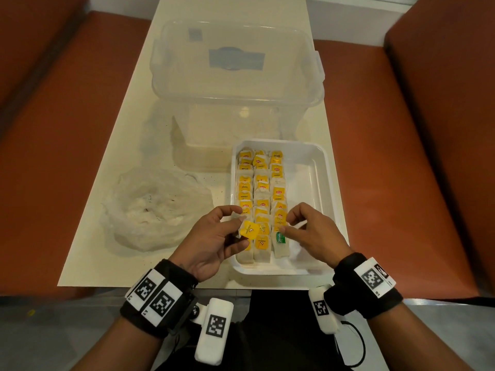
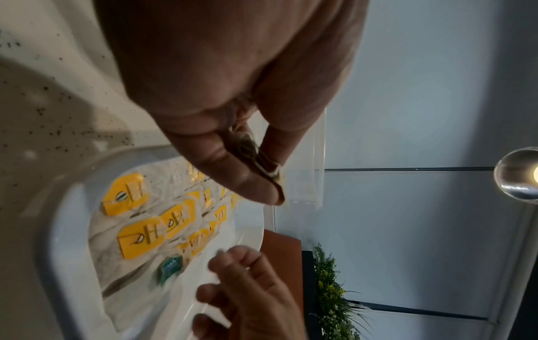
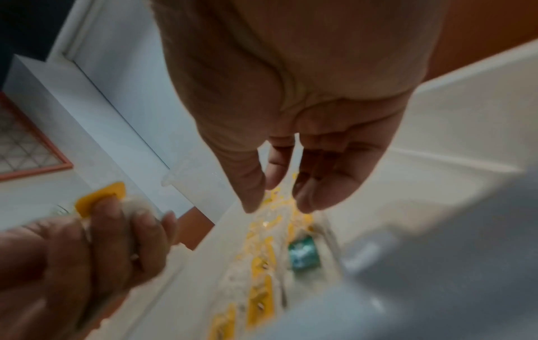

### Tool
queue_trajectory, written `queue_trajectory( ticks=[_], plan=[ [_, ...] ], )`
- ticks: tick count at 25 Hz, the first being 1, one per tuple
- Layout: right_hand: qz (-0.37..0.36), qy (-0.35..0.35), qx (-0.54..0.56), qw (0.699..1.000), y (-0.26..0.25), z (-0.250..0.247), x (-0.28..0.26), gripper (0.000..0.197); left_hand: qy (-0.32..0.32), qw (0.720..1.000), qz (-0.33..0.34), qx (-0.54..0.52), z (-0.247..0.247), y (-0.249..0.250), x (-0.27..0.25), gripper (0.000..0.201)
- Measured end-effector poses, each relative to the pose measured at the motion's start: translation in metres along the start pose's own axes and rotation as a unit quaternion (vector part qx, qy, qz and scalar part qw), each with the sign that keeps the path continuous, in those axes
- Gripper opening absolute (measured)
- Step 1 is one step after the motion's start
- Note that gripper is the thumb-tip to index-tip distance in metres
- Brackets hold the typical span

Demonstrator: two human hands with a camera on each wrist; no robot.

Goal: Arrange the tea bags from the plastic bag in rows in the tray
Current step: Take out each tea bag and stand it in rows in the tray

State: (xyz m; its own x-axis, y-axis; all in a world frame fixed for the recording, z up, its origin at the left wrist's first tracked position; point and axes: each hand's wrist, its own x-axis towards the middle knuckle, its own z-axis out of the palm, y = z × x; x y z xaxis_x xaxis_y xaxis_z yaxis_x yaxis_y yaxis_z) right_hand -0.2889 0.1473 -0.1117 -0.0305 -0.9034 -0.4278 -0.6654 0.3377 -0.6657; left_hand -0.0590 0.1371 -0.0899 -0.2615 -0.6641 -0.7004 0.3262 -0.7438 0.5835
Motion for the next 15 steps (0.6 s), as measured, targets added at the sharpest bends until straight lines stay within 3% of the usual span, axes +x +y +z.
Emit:
queue_trajectory(
  ticks=[4, 8, 12, 15],
  plan=[
    [-0.106, -0.021, 0.086, 0.99, -0.038, -0.015, -0.018, 0.015, -0.019, 1.0, -0.004, 0.02, 0.008, -0.003, -0.001, 0.019],
    [-0.197, -0.083, 0.037, 0.976, -0.061, -0.018, -0.027, 0.027, -0.057, 0.998, -0.009, 0.033, 0.019, -0.007, -0.004, 0.019],
    [-0.182, -0.044, 0.017, 0.982, -0.06, -0.015, -0.02, 0.012, -0.071, 0.997, -0.016, 0.021, 0.025, -0.007, -0.007, 0.023],
    [-0.177, -0.077, 0.02, 0.981, -0.06, -0.021, -0.019, 0.015, -0.077, 0.997, -0.014, 0.005, 0.026, -0.006, -0.008, 0.026]
  ],
)
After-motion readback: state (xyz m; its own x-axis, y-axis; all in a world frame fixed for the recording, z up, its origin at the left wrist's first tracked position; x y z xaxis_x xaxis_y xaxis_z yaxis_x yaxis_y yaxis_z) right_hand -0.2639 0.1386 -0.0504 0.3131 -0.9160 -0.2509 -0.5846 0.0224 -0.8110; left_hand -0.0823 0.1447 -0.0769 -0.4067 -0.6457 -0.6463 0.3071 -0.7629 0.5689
